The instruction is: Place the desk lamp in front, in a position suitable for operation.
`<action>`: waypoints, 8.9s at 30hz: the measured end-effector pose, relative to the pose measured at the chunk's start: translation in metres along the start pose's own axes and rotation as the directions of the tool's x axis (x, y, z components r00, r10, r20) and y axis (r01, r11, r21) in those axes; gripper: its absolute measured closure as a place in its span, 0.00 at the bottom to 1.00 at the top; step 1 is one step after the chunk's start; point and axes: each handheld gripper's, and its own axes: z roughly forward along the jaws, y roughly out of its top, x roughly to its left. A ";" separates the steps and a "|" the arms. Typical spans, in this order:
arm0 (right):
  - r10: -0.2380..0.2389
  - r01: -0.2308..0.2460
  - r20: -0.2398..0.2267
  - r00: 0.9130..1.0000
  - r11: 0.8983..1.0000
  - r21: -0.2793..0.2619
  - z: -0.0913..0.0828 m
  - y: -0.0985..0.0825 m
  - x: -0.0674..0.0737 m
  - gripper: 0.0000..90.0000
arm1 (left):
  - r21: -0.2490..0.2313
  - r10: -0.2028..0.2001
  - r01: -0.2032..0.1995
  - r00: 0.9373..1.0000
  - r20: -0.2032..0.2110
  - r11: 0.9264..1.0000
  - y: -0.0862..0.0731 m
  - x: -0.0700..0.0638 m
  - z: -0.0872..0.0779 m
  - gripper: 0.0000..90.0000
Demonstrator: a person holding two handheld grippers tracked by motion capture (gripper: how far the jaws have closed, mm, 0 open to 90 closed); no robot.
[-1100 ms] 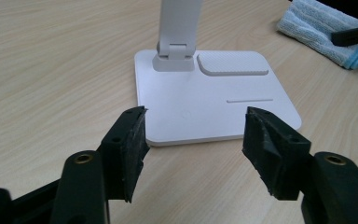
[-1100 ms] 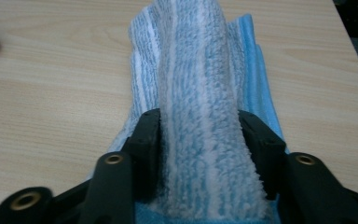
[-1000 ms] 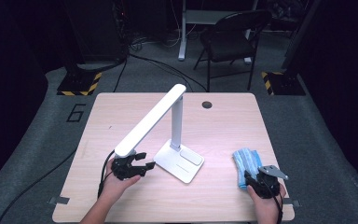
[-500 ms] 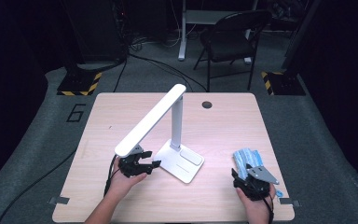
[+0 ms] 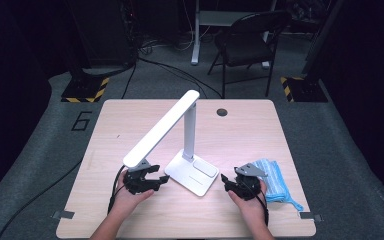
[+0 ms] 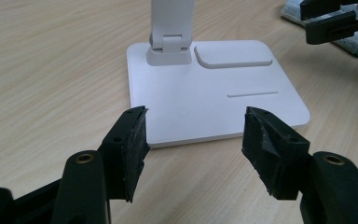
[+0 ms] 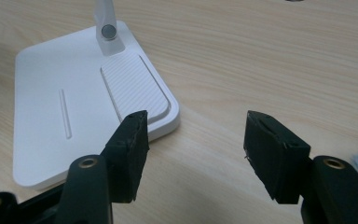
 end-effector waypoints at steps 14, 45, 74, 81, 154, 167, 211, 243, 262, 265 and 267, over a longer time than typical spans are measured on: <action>-0.065 0.070 -0.083 0.994 0.996 0.056 0.045 0.015 0.016 0.45 | 0.008 0.001 -0.001 1.000 -0.012 1.000 -0.004 0.002 0.000 0.44; -0.047 0.055 -0.093 0.995 0.996 0.076 0.050 0.014 0.029 0.51 | 0.007 0.007 -0.007 0.999 -0.035 1.000 -0.008 0.007 -0.005 0.44; -0.048 0.072 -0.251 0.967 0.994 0.088 0.005 -0.017 0.084 0.51 | -0.001 0.007 -0.007 1.000 -0.028 1.000 -0.005 0.003 -0.005 0.43; -0.107 0.132 -0.339 0.935 0.990 0.049 0.010 -0.019 0.104 0.51 | -0.008 0.005 -0.005 1.000 -0.008 1.000 -0.003 -0.003 -0.005 0.43; -0.018 0.016 -0.262 0.965 1.000 -0.010 -0.002 -0.011 0.053 0.45 | -0.076 0.169 -0.159 0.975 0.144 0.984 0.080 -0.060 0.049 0.84; -0.021 0.008 -0.300 0.954 0.999 -0.044 0.000 -0.009 0.057 0.40 | -0.093 0.142 -0.119 0.940 0.311 0.989 0.057 -0.064 0.028 0.81; -0.103 0.092 -0.289 0.952 0.994 -0.052 0.017 0.001 0.080 0.77 | -0.104 0.092 -0.069 0.967 0.238 0.992 0.031 -0.035 -0.013 0.56; -0.187 0.154 -0.289 0.939 0.979 -0.132 -0.002 -0.008 0.102 0.83 | -0.114 0.081 -0.057 0.971 0.225 0.992 0.035 -0.037 -0.023 0.48; -0.129 0.086 -0.378 0.917 0.988 -0.128 0.018 -0.007 0.109 0.74 | -0.152 0.088 -0.065 0.985 0.148 0.986 0.046 -0.059 -0.025 0.42; -0.125 0.092 -0.393 0.911 0.991 -0.102 0.015 -0.006 0.109 0.63 | -0.153 0.090 -0.069 0.986 0.137 0.986 0.046 -0.058 -0.027 0.43; -0.146 0.114 -0.377 0.915 0.988 -0.107 0.011 -0.007 0.107 0.59 | -0.156 0.088 -0.068 0.988 0.125 0.985 0.045 -0.055 -0.029 0.44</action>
